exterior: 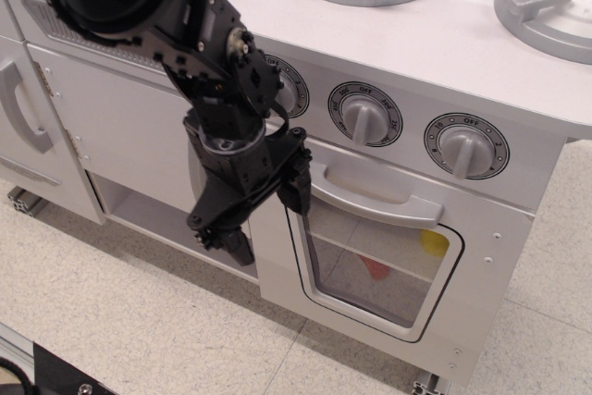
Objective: Open oven
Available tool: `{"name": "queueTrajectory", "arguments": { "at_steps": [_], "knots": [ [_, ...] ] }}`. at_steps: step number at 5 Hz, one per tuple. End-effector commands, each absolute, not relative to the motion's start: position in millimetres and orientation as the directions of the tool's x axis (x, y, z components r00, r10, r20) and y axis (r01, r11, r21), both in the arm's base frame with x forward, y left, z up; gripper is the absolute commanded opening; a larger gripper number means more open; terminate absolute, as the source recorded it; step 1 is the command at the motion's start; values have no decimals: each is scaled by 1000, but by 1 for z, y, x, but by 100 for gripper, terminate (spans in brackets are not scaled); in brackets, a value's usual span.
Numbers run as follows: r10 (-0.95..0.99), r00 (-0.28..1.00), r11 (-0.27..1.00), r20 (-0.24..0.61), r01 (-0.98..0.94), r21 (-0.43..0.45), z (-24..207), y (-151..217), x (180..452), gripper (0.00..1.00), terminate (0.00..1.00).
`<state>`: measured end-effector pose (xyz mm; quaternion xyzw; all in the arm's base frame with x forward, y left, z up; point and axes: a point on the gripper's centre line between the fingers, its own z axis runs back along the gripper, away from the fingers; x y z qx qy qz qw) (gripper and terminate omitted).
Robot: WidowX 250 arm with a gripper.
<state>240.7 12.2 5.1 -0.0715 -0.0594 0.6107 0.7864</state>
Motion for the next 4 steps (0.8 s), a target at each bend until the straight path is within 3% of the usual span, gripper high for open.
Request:
{"name": "queueTrajectory", "arguments": {
  "at_steps": [1,2,4],
  "knots": [
    [972,232,225,21,-909,-350,7,10,264,100,0],
    [976,220,205,11,-891,-405,9,5,273,100,0],
    [978,208,201,29,-892,-404,-1,2,281,100,0]
  ]
}}
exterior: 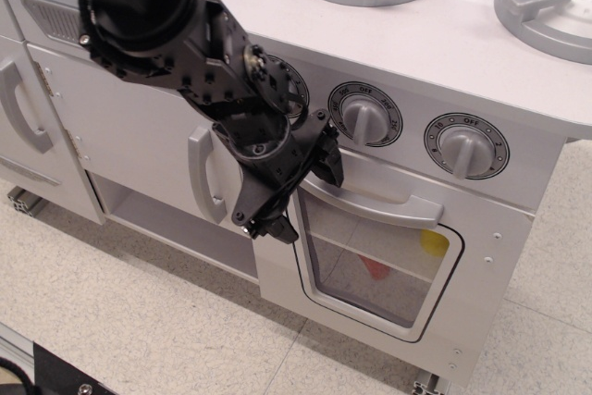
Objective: Open oven
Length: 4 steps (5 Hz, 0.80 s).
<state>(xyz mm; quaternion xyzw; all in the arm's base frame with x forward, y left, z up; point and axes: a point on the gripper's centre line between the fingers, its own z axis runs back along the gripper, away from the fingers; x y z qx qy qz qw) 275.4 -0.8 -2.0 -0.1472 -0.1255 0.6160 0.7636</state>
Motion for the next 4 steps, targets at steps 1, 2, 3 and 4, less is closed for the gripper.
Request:
{"name": "queueTrajectory", "arguments": {
  "at_steps": [1,2,3,4],
  "knots": [
    [979,201,199,40,-887,-416,-6,2,283,100,0],
    [980,192,199,58,-879,-433,-8,-1,283,100,0],
    [979,193,201,60,-889,-412,-17,0,282,100,0],
    [972,228,234,62,-885,-403,-12,2,268,100,0]
  ]
}}
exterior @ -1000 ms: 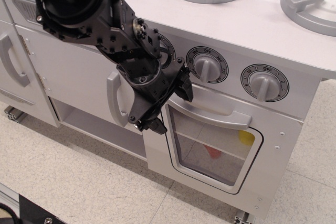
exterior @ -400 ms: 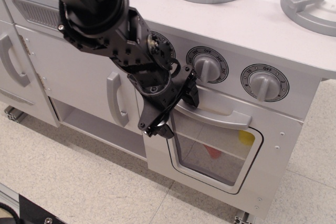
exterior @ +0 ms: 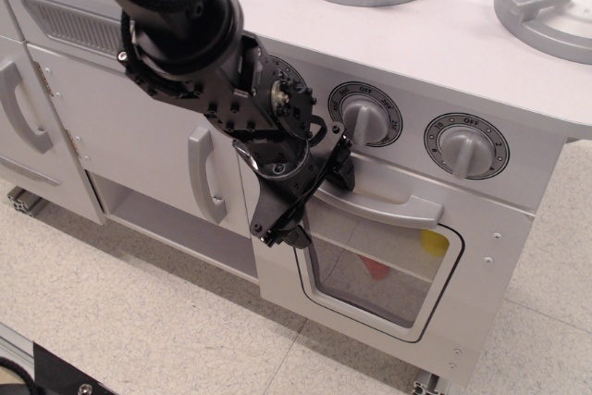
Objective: Open oven
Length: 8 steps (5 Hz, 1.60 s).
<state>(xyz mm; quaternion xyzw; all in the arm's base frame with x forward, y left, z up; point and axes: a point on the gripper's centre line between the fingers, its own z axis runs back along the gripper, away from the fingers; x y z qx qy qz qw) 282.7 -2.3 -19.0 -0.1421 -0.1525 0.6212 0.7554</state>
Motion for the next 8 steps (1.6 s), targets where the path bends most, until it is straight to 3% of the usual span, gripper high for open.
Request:
{"name": "queueTrajectory", "arguments": {
  "at_steps": [1,2,4,6,8],
  "knots": [
    [963,266,265,50,-888,-375,-11,5,252,100,0],
    [937,343,343,65,-868,-359,5,9,238,100,0],
    [787,594,616,166,-767,-179,44,18,228,100,0],
    [599,733,792,322,-603,-98,60,27,261,100,0],
    [495,789,867,363,-479,-140,57,46,285,100,0]
  ]
}}
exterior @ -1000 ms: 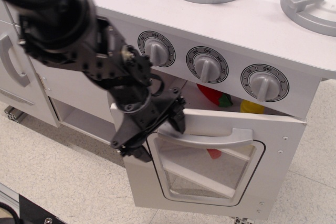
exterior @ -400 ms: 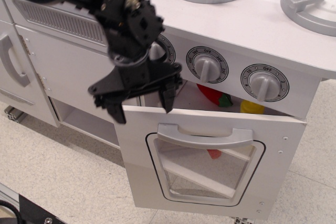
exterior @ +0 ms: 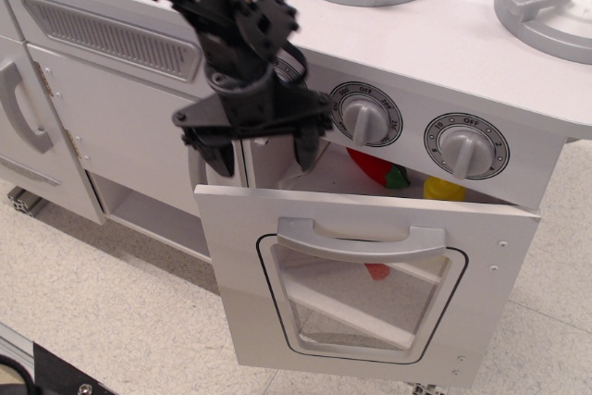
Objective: Open oven
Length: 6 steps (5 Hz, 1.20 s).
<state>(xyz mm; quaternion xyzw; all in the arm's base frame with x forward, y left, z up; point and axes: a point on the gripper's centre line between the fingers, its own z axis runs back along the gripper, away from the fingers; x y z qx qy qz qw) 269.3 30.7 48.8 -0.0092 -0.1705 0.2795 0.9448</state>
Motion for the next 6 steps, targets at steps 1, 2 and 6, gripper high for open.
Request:
{"name": "queueTrajectory", "arguments": {
  "at_steps": [1,2,6],
  "knots": [
    [505,800,861,324,-495,-118,35,55,297,100,0],
    [518,814,854,263,-512,-96,15,53,300,100,0],
    [365,912,930,185,-353,-99,-11,6,233,100,0]
  ]
}}
